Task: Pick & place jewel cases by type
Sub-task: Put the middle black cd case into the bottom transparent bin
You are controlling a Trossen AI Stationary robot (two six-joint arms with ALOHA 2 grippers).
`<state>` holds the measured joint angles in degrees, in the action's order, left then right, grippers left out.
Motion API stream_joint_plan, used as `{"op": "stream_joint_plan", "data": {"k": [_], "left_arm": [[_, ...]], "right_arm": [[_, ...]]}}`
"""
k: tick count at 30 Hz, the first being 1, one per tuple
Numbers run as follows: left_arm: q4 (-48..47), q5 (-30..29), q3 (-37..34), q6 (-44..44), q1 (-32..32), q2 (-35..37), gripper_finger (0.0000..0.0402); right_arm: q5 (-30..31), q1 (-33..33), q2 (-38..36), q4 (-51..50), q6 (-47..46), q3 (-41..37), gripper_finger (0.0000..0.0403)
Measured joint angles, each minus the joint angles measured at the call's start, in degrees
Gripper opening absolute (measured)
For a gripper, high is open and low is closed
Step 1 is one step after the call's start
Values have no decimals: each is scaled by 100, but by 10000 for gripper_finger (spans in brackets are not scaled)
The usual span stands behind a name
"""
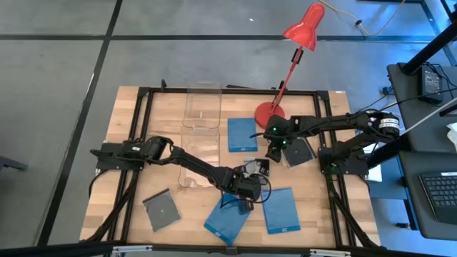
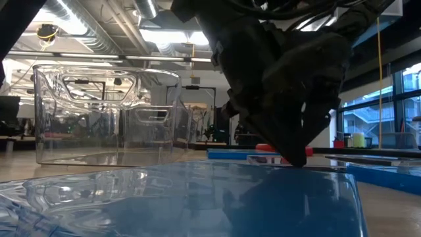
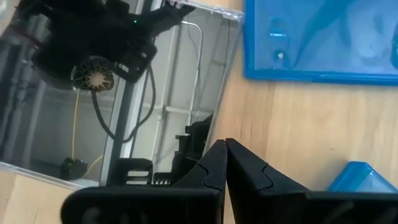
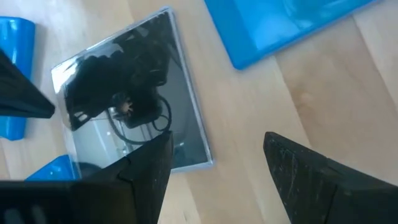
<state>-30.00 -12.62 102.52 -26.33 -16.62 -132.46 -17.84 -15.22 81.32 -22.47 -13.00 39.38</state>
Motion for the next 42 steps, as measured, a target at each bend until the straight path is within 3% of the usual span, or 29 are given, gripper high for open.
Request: {"op": "stream_joint_plan", "data": {"k": [7,25,42], "left_arm": [[-4,-122,0,2,29,0,4],[-43,15,7,133,54,-140,25],[-46,205,17,108,120,-199,21]], "right_arm": [[-241,0,78,178,113,0,255],[-747,-9,1145,692,522,23,255],[-2367,-170,1282,605,729,-11,255]]}}
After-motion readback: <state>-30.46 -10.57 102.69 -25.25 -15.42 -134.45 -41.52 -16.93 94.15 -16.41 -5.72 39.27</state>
